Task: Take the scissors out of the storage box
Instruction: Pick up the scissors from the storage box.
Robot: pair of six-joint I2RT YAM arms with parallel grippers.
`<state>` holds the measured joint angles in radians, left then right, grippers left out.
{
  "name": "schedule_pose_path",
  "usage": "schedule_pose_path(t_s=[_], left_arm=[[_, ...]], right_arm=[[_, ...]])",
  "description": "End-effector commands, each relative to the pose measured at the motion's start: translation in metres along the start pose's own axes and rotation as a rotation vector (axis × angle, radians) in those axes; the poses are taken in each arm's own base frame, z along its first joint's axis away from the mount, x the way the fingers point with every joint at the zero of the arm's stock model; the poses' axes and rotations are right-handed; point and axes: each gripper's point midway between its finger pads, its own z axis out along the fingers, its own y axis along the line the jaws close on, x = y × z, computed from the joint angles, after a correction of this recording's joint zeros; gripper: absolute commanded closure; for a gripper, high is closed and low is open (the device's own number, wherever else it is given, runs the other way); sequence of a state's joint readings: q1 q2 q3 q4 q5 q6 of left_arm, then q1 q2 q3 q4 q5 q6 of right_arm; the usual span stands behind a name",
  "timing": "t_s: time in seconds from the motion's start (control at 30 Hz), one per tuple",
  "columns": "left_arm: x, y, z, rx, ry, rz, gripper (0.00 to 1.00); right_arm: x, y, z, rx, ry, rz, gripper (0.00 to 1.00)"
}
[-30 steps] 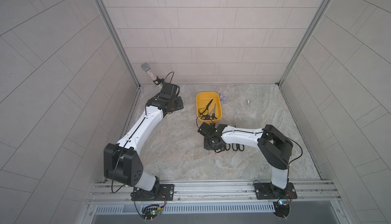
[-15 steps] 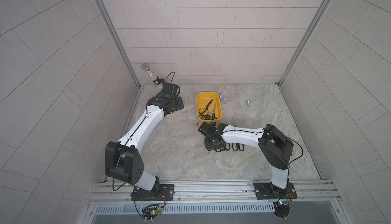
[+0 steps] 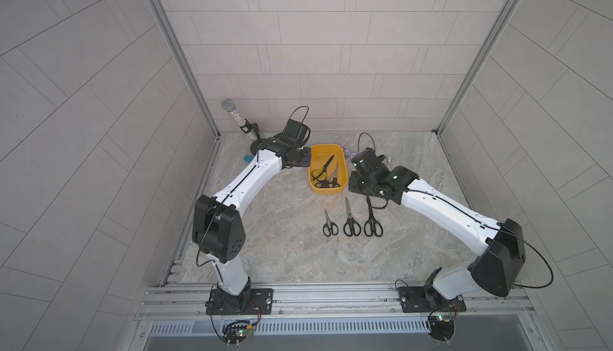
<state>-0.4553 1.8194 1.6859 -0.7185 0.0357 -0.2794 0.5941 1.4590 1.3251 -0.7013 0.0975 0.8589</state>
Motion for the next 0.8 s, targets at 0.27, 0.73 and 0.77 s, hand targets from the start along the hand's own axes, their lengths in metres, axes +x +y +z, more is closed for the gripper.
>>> schedule_pose_path(t_s=[0.27, 0.73, 0.77], left_arm=[[0.031, -0.032, 0.088, -0.115, 0.321, 0.333, 0.62], [0.037, -0.023, 0.126, -0.201, 0.322, 0.385, 0.62], [0.038, -0.026, 0.13, -0.186, 0.324, 0.385, 0.62]], right_arm=[[-0.022, -0.034, 0.02, 0.042, 0.086, -0.001, 0.62], [-0.01, -0.025, 0.053, 0.005, 0.211, 0.017, 0.63], [-0.009, -0.026, 0.054, 0.007, 0.214, 0.017, 0.63]])
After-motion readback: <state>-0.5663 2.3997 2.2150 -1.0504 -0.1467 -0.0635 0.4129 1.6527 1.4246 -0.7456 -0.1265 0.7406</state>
